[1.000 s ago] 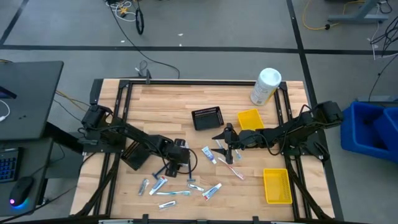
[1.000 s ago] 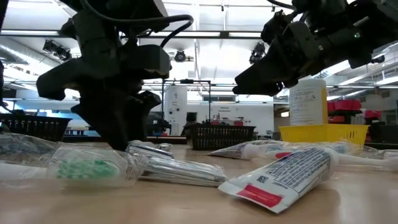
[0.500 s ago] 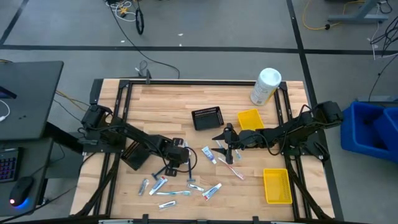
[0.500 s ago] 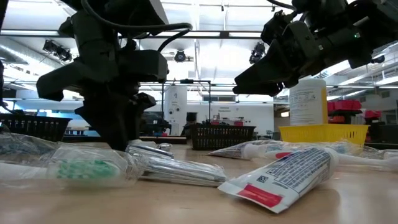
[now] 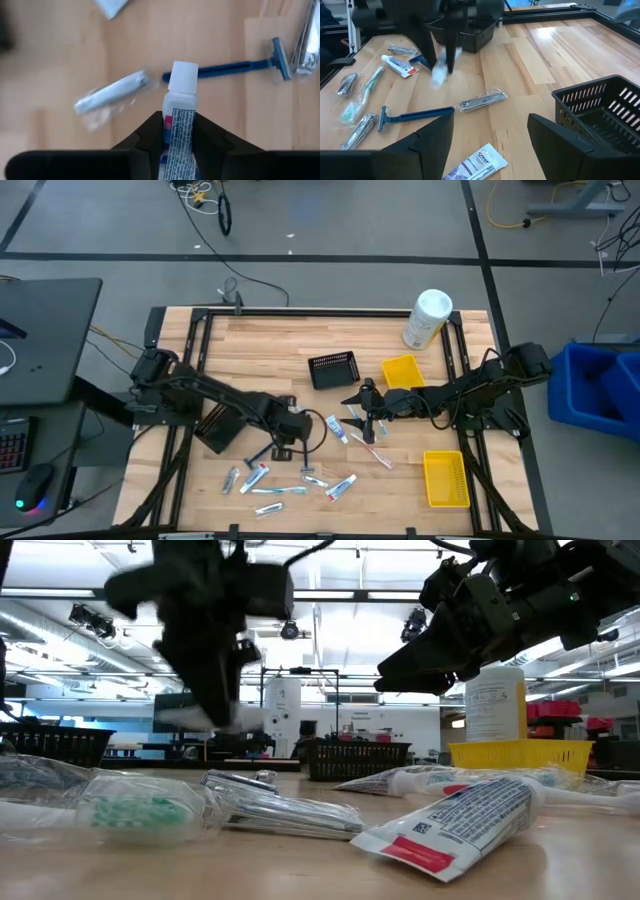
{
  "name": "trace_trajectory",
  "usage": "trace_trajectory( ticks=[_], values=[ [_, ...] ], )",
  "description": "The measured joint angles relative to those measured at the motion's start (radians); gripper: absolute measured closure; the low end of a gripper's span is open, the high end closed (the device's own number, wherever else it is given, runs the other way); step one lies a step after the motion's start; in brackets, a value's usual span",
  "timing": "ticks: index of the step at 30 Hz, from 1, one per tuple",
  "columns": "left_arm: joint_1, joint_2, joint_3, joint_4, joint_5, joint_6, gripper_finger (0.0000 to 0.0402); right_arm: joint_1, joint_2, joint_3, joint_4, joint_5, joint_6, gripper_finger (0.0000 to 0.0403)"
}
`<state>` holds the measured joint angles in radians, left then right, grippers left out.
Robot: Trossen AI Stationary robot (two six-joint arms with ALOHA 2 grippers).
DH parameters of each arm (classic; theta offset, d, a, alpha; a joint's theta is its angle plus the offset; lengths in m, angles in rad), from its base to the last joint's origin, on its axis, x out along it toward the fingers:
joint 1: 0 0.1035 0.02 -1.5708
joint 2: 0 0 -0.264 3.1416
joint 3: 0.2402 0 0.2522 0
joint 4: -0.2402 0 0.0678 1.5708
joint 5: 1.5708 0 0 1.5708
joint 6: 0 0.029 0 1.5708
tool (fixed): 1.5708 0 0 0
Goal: Pick & Place Travel size toiletries
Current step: Put the white toothpaste into the bottom black basket
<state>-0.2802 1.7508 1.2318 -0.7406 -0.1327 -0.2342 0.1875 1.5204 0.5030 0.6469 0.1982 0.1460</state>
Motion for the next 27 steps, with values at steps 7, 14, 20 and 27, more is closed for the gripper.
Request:
trace_trajectory(
  ticks=[7, 14, 20, 27],
  values=[
    [0.000, -0.002, 0.196, -0.338, -0.070, -0.363, 0.0310, -0.001, 0.000, 0.000, 0.000, 0.000, -0.002, 0.0155],
    [-0.008, -0.002, 0.222, -0.703, -0.098, -0.654, 0.0309, -0.035, 0.000, 0.000, 0.010, 0.001, -0.038, 0.0157],
    [-0.008, -0.033, 0.157, -0.793, -0.089, -0.770, 0.0310, -0.065, 0.000, 0.000, 0.008, 0.002, -0.038, 0.0147],
    [-0.023, -0.131, -0.008, -0.795, -0.033, -0.796, 0.0309, -0.076, 0.000, 0.000, 0.007, 0.001, -0.038, 0.0147]
  ],
)
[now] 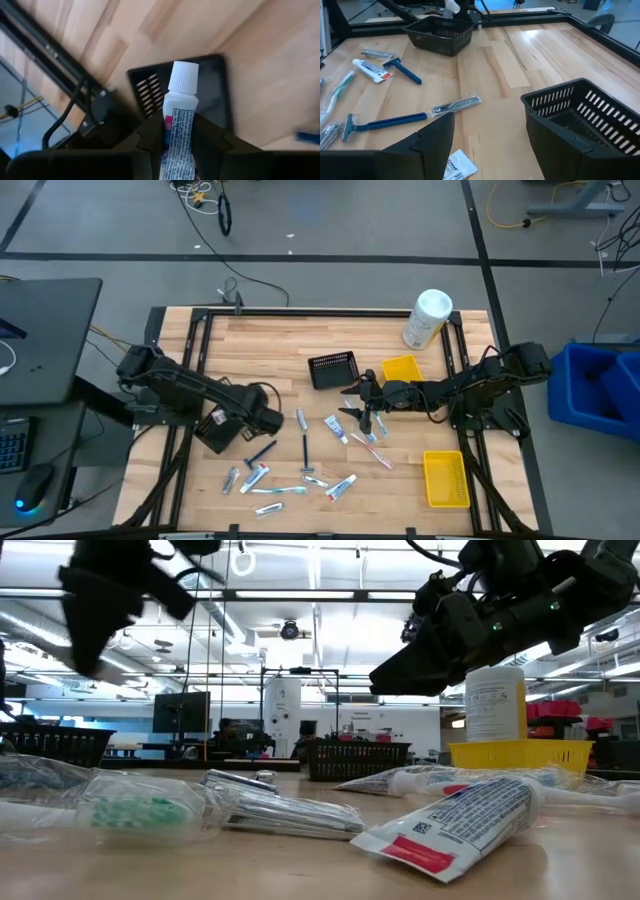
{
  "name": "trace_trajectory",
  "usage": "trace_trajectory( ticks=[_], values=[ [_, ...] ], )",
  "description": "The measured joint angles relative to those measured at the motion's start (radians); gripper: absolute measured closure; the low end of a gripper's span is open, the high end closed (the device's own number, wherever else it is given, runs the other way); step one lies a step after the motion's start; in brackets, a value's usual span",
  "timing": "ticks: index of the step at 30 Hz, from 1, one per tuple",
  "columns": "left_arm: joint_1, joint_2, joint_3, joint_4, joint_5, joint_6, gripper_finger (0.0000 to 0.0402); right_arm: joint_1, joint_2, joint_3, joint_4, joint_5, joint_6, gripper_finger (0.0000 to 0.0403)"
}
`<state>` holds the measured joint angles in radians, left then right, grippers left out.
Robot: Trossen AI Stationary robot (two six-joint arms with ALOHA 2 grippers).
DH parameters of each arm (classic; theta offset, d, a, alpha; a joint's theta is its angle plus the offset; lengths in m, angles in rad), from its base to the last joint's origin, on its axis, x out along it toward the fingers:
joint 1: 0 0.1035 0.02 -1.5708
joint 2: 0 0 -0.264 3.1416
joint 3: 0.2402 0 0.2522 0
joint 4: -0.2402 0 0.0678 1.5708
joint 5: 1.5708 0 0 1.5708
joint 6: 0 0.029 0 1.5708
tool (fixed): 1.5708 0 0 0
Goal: Pick & Place Travel size toiletries
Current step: Put the white toothpaste into the bottom black basket, then adjust the bottom black basket on the table
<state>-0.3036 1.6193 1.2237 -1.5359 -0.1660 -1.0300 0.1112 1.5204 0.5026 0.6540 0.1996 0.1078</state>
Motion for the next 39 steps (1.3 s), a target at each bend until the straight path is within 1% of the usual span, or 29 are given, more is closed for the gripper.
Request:
trace_trajectory(
  ticks=[2, 7, 11, 14, 19, 22, 27, 30, 35, 39],
  values=[
    [-0.006, -0.048, -0.068, 0.047, 0.017, -0.035, 0.0307, 0.000, 0.000, 0.000, 0.000, -0.001, 0.000, 0.0151],
    [-0.030, -0.160, -0.252, 0.237, 0.103, -0.102, 0.0310, 0.000, 0.000, 0.000, 0.000, -0.001, 0.000, 0.0162],
    [-0.049, -0.200, -0.368, 0.331, 0.131, -0.146, 0.0311, 0.000, 0.000, 0.000, 0.000, -0.001, 0.000, 0.0166],
    [-0.057, -0.203, -0.417, 0.384, 0.135, -0.162, 0.0304, -0.001, 0.000, 0.000, 0.000, -0.001, 0.000, 0.0167],
    [-0.057, -0.202, -0.443, 0.463, 0.139, -0.130, 0.0277, -0.001, 0.000, 0.000, 0.001, -0.001, 0.000, 0.0156],
    [-0.057, -0.202, -0.442, 0.486, 0.121, -0.109, 0.0257, -0.001, 0.000, 0.000, 0.001, -0.001, 0.000, 0.0148],
    [-0.057, -0.202, -0.442, 0.489, 0.023, -0.083, 0.0232, -0.001, 0.000, 0.000, 0.001, -0.001, 0.000, 0.0140],
    [-0.057, -0.202, -0.442, 0.522, 0.005, -0.039, 0.0228, -0.001, 0.000, 0.000, 0.001, -0.001, 0.000, 0.0140],
    [-0.056, -0.202, -0.442, 0.543, -0.060, -0.014, 0.0227, -0.001, 0.000, 0.000, 0.001, -0.001, 0.000, 0.0151],
    [-0.056, -0.202, -0.442, 0.543, -0.067, -0.014, 0.0227, 0.000, 0.000, 0.000, 0.001, -0.001, 0.000, 0.0161]
  ],
)
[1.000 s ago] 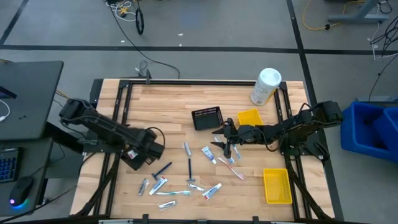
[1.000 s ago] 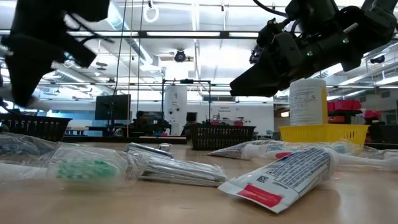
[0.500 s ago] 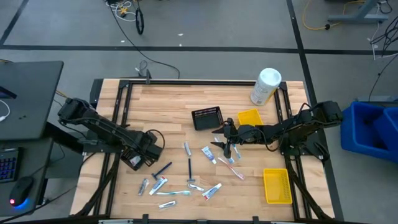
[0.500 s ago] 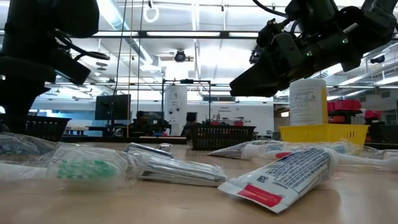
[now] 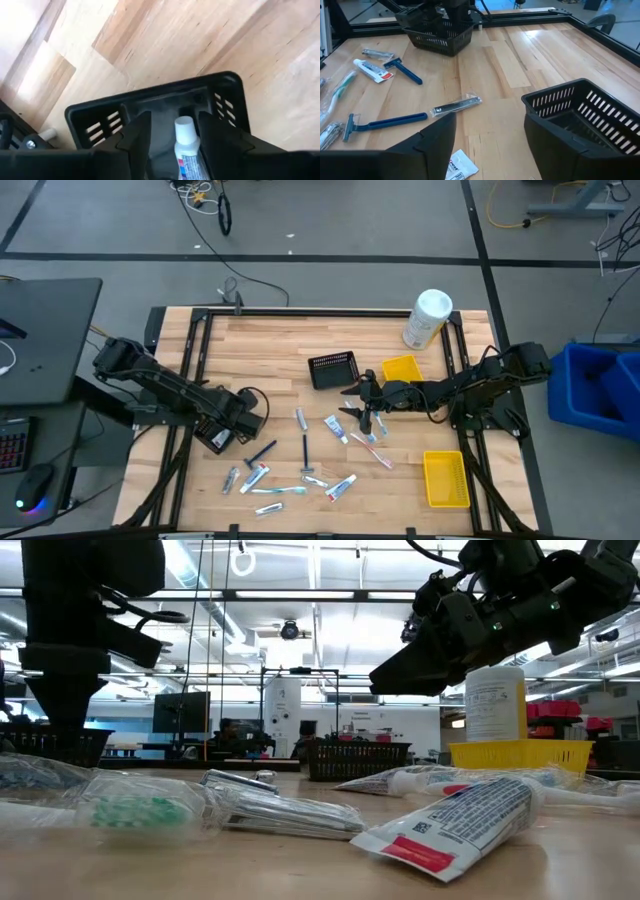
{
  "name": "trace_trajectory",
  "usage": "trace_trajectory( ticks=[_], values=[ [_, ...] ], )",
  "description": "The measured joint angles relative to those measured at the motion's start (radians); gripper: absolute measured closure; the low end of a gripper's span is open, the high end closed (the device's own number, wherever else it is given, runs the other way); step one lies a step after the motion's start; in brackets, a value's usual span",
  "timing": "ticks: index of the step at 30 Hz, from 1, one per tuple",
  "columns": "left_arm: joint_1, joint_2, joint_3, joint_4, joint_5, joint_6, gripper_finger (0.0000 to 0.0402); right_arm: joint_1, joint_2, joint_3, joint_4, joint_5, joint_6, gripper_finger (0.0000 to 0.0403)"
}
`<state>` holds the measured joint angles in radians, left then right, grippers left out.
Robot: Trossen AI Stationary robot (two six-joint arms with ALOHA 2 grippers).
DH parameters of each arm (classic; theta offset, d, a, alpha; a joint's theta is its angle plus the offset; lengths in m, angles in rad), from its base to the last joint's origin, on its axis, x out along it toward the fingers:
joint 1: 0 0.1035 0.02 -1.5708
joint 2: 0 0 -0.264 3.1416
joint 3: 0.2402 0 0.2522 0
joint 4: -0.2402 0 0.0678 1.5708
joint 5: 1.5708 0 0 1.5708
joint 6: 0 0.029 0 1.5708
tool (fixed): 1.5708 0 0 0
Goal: Pick & Place Travel size toiletries
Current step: Adjust the bottom black basket on the table
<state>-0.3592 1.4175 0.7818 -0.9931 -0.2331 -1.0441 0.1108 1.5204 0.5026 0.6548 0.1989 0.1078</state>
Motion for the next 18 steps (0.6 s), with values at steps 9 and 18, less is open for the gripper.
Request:
trace_trajectory(
  ticks=[9, 18],
  values=[
    [0.059, 0.007, -0.074, 0.078, 0.002, -0.022, 0.0227, 0.000, 0.000, 0.000, 0.000, 0.000, 0.000, 0.0168],
    [0.140, 0.007, -0.133, 0.171, -0.053, 0.034, 0.0227, 0.000, 0.000, 0.000, 0.000, 0.000, 0.000, 0.0149]
  ],
)
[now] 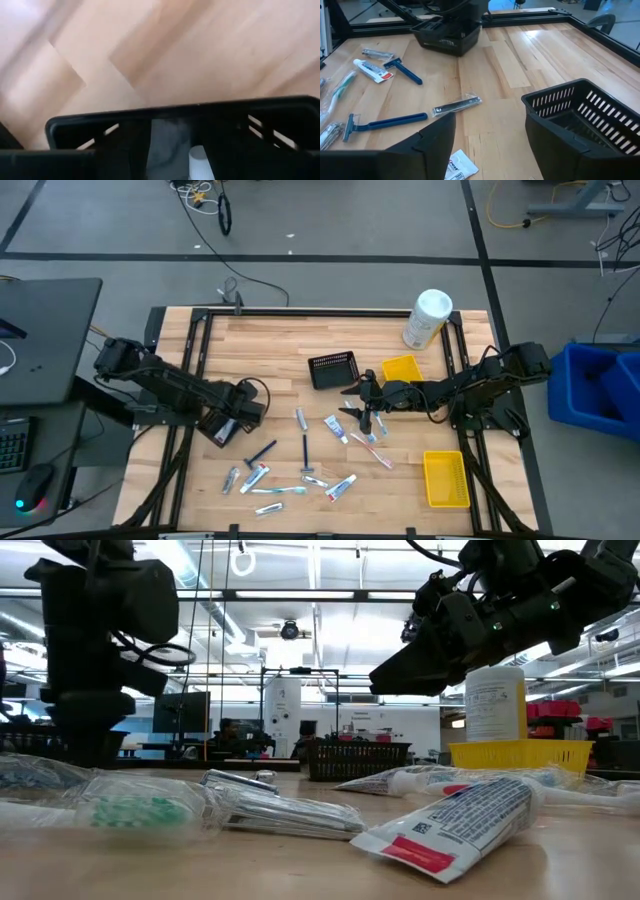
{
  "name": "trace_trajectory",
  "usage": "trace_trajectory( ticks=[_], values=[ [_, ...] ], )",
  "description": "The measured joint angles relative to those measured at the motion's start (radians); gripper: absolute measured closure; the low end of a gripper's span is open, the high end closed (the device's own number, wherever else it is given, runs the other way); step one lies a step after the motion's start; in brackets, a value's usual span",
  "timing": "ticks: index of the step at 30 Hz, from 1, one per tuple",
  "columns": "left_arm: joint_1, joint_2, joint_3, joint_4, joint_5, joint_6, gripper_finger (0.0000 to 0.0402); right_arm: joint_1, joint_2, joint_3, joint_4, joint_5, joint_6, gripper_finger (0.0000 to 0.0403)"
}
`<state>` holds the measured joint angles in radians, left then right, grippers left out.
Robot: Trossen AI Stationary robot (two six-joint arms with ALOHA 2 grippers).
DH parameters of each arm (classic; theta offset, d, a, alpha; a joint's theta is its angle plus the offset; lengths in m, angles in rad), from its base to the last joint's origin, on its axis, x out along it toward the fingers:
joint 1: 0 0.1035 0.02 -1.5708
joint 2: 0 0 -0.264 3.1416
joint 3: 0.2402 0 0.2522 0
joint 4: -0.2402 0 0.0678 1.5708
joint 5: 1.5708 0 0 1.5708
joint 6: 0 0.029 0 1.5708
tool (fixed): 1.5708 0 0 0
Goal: Pick & Place Travel size toiletries
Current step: Adjust the bottom black basket on the table, then put the blue toothbrush into the top black basket
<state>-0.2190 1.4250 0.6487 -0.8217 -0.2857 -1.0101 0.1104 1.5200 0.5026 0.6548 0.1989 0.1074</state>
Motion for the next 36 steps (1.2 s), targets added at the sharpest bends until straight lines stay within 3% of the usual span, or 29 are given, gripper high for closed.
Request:
trace_trajectory(
  ticks=[5, 11, 20, 24, 28, 32, 36],
  values=[
    [0.041, 0.000, 0.000, 0.034, -0.051, 0.102, 0.0227, 0.000, 0.000, 0.000, 0.000, 0.000, 0.000, 0.0140],
    [0.115, 0.000, 0.000, 0.045, -0.152, 0.111, 0.0227, 0.000, 0.000, 0.000, 0.000, 0.000, 0.000, 0.0137],
    [0.229, 0.000, 0.000, 0.241, -0.236, 0.299, 0.0227, 0.000, 0.000, 0.000, 0.000, 0.000, 0.000, 0.0155],
    [0.264, 0.000, 0.020, 0.261, -0.225, 0.359, 0.0227, 0.000, 0.000, 0.000, 0.000, -0.001, 0.000, 0.0163],
    [0.269, -0.028, 0.092, 0.144, -0.195, 0.353, 0.0227, 0.000, 0.000, 0.000, 0.000, -0.001, 0.000, 0.0167],
    [0.241, -0.081, 0.176, 0.035, -0.180, 0.296, 0.0227, 0.000, 0.000, 0.000, -0.001, -0.001, 0.000, 0.0169],
    [0.168, -0.137, 0.207, 0.076, -0.117, 0.335, 0.0227, 0.000, 0.000, 0.000, -0.001, -0.001, 0.000, 0.0164]
  ],
)
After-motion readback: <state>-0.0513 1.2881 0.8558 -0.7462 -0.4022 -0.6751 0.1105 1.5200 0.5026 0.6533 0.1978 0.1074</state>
